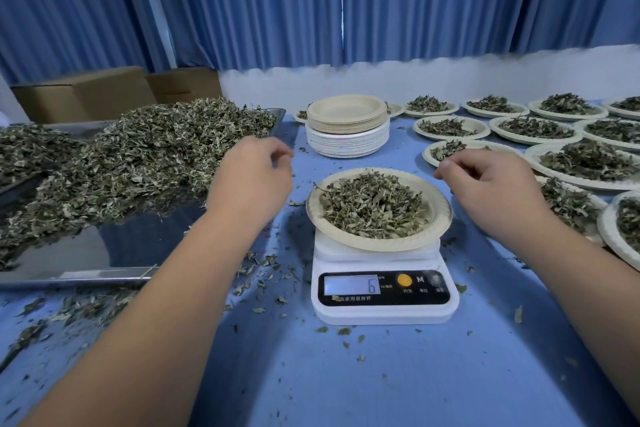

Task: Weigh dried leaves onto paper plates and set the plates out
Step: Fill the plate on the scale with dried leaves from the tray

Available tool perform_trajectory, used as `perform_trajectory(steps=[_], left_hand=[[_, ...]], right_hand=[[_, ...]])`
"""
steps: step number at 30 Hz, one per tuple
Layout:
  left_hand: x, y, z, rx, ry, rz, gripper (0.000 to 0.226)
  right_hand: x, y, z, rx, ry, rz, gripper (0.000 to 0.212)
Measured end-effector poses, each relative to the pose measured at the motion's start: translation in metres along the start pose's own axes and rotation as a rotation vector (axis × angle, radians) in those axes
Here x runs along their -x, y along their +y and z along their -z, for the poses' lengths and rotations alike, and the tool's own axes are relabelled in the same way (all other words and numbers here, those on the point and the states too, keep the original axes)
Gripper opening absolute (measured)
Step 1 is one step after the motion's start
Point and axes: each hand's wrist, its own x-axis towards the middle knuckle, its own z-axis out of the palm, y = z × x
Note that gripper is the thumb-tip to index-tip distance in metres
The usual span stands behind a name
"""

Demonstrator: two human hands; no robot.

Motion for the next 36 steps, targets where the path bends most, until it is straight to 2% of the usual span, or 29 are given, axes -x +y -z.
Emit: perform_trajectory(steps=[3, 5, 8, 10, 13, 17, 20, 23, 26, 28, 31, 34, 36], left_hand=[[-0.005, -0.015, 0.009, -0.308, -0.073, 0.166, 0.025], [-0.009, -0.024, 0.015, -0.463, -0.177, 0.271, 0.022], [-0.015, -0.037, 0.023, -0.591, -0.421, 0.356, 0.014], [-0.018, -0.044, 0.028, -0.668, -0.576, 0.347, 0.018], [-0.021, -0.053, 0.036, -0.701, -0.703, 0.344, 0.024], [-0.016, -0.056, 0.044, -0.637, -0.808, 0.428, 0.020], [-0.016, -0.056, 0.041, -0.589, -0.761, 0.452, 0.018], [-0.021, -0.058, 0.031, -0.531, -0.527, 0.407, 0.023], [-0.019, -0.048, 0.015, -0.217, -0.205, 0.278, 0.026], [-0.012, -0.032, 0.005, -0.026, -0.099, 0.160, 0.020], [-0.002, -0.010, -0.007, 0.095, -0.168, 0.097, 0.021], [0.002, -0.005, -0.014, -0.021, -0.287, 0.125, 0.031], [0.002, -0.007, -0.013, -0.021, -0.340, 0.165, 0.039]], right_hand=[[0.000, -0.001, 0.000, -0.007, -0.002, -0.001, 0.026], [0.000, -0.001, 0.000, -0.016, -0.010, -0.009, 0.026], [-0.001, 0.001, 0.001, -0.020, -0.022, -0.022, 0.027], [0.000, 0.002, 0.001, -0.025, -0.027, -0.024, 0.028], [0.000, 0.001, 0.001, -0.031, -0.019, -0.017, 0.028], [0.000, 0.000, 0.001, -0.031, -0.018, -0.016, 0.026], [0.000, 0.000, 0.001, -0.029, -0.015, -0.017, 0.026], [0.000, -0.001, 0.001, -0.032, -0.016, -0.018, 0.025], [0.001, -0.002, 0.002, -0.026, 0.013, -0.019, 0.022], [0.001, -0.003, 0.003, -0.021, 0.031, -0.028, 0.021], [0.000, -0.003, 0.003, 0.023, 0.017, -0.043, 0.024], [0.000, -0.002, 0.002, 0.121, -0.057, -0.050, 0.029], [0.001, -0.002, 0.001, 0.186, -0.108, -0.067, 0.040]])
